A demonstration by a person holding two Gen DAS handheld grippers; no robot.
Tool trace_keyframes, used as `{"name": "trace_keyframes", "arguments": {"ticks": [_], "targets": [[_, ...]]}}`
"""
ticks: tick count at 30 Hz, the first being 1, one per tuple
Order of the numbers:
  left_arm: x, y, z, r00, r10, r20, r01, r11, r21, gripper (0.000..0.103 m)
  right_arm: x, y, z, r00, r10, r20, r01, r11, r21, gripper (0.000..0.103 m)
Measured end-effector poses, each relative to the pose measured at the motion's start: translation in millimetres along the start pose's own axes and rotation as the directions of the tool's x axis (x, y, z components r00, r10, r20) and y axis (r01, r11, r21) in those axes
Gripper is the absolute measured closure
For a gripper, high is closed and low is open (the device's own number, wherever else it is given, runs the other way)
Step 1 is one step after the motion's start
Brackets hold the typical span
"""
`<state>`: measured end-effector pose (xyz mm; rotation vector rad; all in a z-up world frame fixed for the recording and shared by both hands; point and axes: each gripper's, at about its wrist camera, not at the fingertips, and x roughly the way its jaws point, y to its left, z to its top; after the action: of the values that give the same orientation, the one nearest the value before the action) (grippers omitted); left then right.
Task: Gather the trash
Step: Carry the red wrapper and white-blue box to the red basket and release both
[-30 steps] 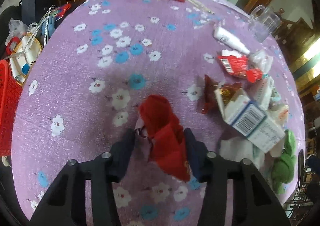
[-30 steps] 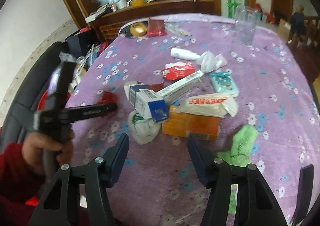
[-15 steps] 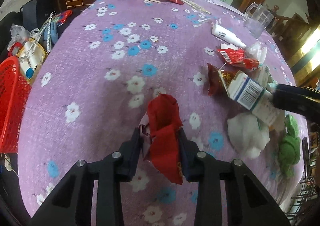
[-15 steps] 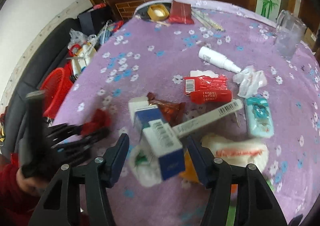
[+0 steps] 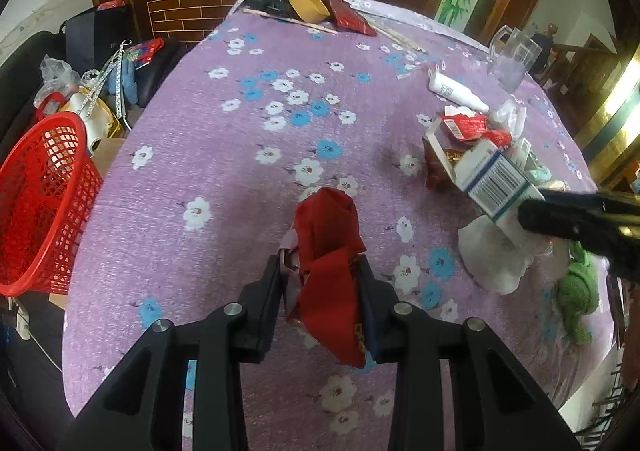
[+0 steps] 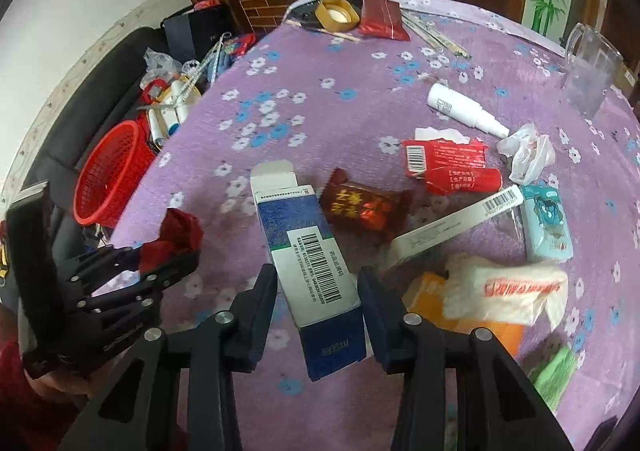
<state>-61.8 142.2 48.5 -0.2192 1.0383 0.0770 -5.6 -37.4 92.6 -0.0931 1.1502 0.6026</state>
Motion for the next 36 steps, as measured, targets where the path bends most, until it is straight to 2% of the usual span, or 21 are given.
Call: {"name": "trace_keyframes", "arguments": {"ticks": [9, 19, 29, 36], "targets": [[-19.5, 13.9, -1.2, 0.999, 0.017, 0.047, -0.017, 1.000, -0.013, 0.069, -8.7, 30.7, -20.8, 0.999, 0.018, 0.032, -0.020, 0.998, 0.060, 0.058], [-55.8, 48.4, -3.7, 0.992, 0.054, 0.115, -0.053, 0.998, -0.015, 0.069, -7.9, 72.0, -11.7, 0.997, 0.050, 0.058, -0.052, 0.998, 0.042, 0.058], [-96.0, 127.8, -0.3, 0.979, 0.099, 0.178, -0.079, 0.990, -0.117, 0.069, 9.8, 142.3, 15.8, 0.991, 0.126, 0.041, -0.125, 0.992, -0.013, 0.057], [-107.2, 197.3, 2.6, 0.971, 0.164, 0.176, -0.126, 0.970, -0.207, 0.069, 31.6, 211.1, 47.8, 0.982, 0.187, 0.012, -0.185, 0.980, -0.072, 0.057]]}}
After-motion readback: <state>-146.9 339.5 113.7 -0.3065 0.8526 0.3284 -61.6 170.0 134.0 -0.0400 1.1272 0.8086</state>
